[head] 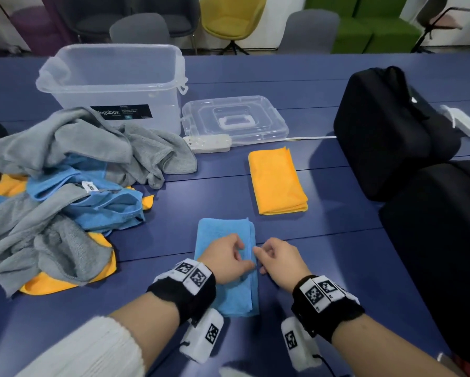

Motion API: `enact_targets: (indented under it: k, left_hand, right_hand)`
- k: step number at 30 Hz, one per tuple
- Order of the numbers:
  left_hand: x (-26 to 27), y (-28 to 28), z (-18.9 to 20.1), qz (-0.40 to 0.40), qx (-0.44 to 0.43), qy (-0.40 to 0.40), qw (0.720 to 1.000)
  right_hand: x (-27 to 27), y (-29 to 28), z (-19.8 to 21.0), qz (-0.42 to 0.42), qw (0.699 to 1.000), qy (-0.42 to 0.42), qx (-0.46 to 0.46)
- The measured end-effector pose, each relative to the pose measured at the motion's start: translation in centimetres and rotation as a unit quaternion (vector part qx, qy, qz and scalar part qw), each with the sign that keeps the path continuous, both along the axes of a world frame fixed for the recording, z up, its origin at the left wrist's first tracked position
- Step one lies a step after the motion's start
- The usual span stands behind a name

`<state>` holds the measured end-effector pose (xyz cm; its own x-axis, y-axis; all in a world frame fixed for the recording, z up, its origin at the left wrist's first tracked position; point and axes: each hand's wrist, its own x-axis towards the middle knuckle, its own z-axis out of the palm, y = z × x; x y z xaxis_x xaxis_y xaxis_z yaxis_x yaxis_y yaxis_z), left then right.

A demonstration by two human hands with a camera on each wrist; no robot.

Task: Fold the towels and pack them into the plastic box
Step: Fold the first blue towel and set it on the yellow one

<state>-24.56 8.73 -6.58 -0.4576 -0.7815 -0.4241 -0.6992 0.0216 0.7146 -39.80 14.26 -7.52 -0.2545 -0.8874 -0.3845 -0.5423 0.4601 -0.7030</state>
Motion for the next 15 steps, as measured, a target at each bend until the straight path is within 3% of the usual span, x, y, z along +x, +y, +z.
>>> enact_targets:
  k: [2, 4, 7, 10, 15]
  left_hand:
    - [1.5, -0.9, 0.6, 0.088, -0.108, 0.011, 0.99]
    - [3.9, -2.1, 0.5, 0.151, -0.149, -0.02, 0.977]
    - [6.6, -2.7, -0.6, 0.121, -0.017, -0.131, 0.984]
    - [6.7, -2.3, -1.2, 0.16, 0.102, -0.019, 0.982]
    - [3.4, -3.4, 0.8, 0.253, 0.193, 0.191, 0.928]
  right_hand:
    - [0.3, -0.1, 0.0, 0.004, 0.998, -0.028, 0.053]
    - [0.6, -0.3, -0.3, 0.02, 0.997, -0.033, 0.062]
    - [0.6, -0.6, -0.8, 0.045, 0.997, -0.006, 0.063]
    - [0.8, -1.3, -0.7, 0.058, 0.996, -0.039, 0.054]
    - [-1.1, -3.7, 1.7, 0.037, 0.994, -0.097, -0.044]
